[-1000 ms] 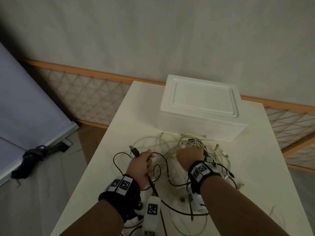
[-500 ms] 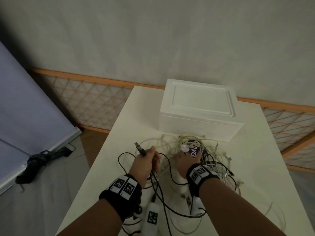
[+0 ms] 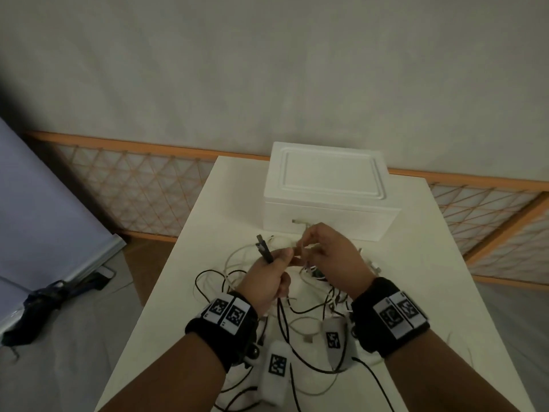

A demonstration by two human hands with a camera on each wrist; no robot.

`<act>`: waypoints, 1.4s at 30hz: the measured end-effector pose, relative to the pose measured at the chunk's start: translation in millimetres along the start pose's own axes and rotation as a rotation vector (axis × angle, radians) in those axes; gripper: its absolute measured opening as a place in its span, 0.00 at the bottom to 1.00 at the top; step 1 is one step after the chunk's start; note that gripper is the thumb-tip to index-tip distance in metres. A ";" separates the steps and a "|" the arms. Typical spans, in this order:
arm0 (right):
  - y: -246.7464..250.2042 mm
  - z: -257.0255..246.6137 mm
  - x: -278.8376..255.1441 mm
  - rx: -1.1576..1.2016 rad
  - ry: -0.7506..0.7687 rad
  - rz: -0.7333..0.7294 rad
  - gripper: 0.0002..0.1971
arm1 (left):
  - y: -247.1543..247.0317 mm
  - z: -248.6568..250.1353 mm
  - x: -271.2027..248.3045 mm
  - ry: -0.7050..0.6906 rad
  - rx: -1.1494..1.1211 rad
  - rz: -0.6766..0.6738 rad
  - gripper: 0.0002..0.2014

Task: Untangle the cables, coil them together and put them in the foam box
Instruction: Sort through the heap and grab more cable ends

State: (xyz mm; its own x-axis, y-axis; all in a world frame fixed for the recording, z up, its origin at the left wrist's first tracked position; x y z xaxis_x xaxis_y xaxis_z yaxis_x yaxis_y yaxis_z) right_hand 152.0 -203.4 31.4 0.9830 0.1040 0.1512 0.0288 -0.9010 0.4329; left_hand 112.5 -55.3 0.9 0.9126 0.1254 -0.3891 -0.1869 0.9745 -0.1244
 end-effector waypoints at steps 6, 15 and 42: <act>13.3 -2.7 -23.5 -0.181 0.066 0.055 0.16 | -15.0 1.6 -12.1 -0.052 0.176 -0.151 0.11; 21.3 -20.0 -23.2 -0.343 0.308 0.212 0.05 | -4.5 -1.0 -13.8 -0.160 0.023 0.013 0.03; 23.0 26.5 -32.1 -0.547 0.017 -0.038 0.08 | 25.3 22.4 -15.3 -0.165 -0.158 0.207 0.09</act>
State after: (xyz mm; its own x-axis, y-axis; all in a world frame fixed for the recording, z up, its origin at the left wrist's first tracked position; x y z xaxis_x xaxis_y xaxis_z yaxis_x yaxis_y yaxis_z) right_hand 125.9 -238.6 12.9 0.9798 0.1434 0.1390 -0.0388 -0.5462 0.8367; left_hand 102.0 -28.3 24.2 0.8936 0.3593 -0.2690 -0.4174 0.8856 -0.2036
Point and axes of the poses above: each hand's wrist, its own x-axis towards the middle knuckle, its own y-axis out of the back of the hand, z = x × y, the point moved 2 cm from there along x, towards the middle knuckle, and after that the axes turned 12 degrees about z, right-handed, at the moved point
